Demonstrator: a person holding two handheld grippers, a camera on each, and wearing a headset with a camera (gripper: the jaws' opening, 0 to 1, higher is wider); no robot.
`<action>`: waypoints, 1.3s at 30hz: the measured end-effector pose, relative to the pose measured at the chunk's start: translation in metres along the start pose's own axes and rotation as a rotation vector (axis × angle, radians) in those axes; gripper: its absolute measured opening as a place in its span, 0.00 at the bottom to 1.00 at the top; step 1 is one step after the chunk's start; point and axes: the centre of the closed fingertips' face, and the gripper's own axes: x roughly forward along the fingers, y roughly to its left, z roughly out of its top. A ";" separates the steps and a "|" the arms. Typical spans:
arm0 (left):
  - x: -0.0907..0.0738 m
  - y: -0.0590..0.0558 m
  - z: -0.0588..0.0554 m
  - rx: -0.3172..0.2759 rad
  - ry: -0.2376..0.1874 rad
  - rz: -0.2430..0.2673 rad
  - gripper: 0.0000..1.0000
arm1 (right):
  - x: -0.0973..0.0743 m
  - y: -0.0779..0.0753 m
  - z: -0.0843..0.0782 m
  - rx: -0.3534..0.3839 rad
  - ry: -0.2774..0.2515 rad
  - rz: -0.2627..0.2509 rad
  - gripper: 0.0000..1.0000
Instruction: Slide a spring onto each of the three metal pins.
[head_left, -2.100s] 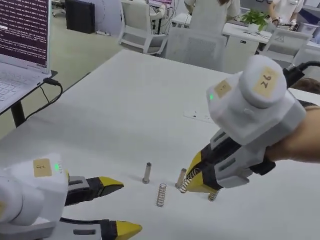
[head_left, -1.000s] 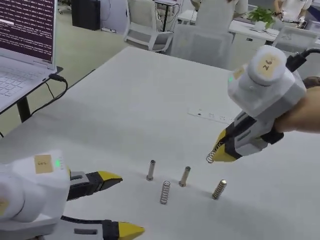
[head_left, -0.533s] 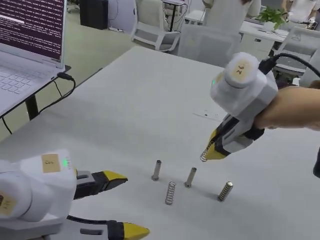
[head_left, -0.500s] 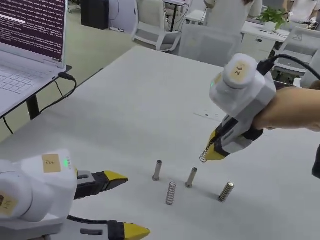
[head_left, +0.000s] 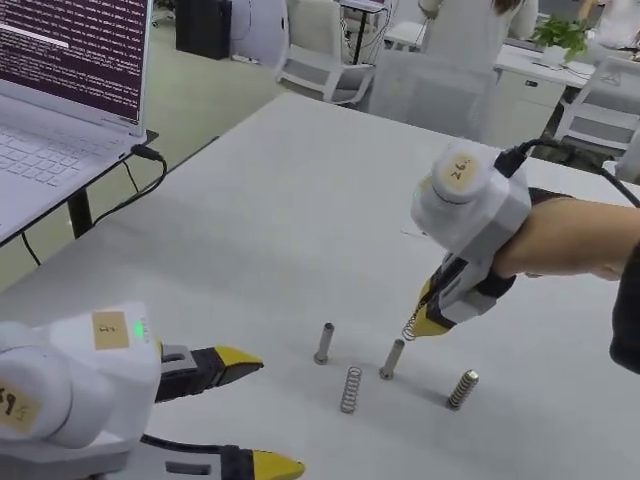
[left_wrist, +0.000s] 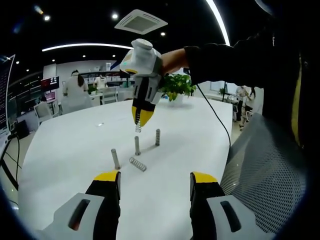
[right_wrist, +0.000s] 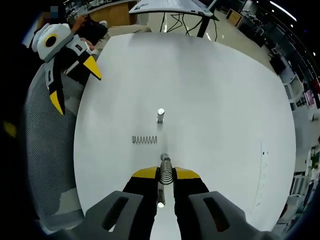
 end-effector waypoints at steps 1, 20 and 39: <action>0.000 0.000 0.000 -0.001 0.000 0.000 0.51 | 0.001 0.000 0.000 0.003 -0.001 0.001 0.09; 0.001 0.002 -0.004 -0.010 0.005 0.002 0.49 | 0.016 0.003 0.000 0.026 -0.006 0.025 0.09; 0.000 0.003 -0.006 -0.013 0.007 0.004 0.47 | 0.047 0.009 -0.008 0.028 0.034 0.051 0.09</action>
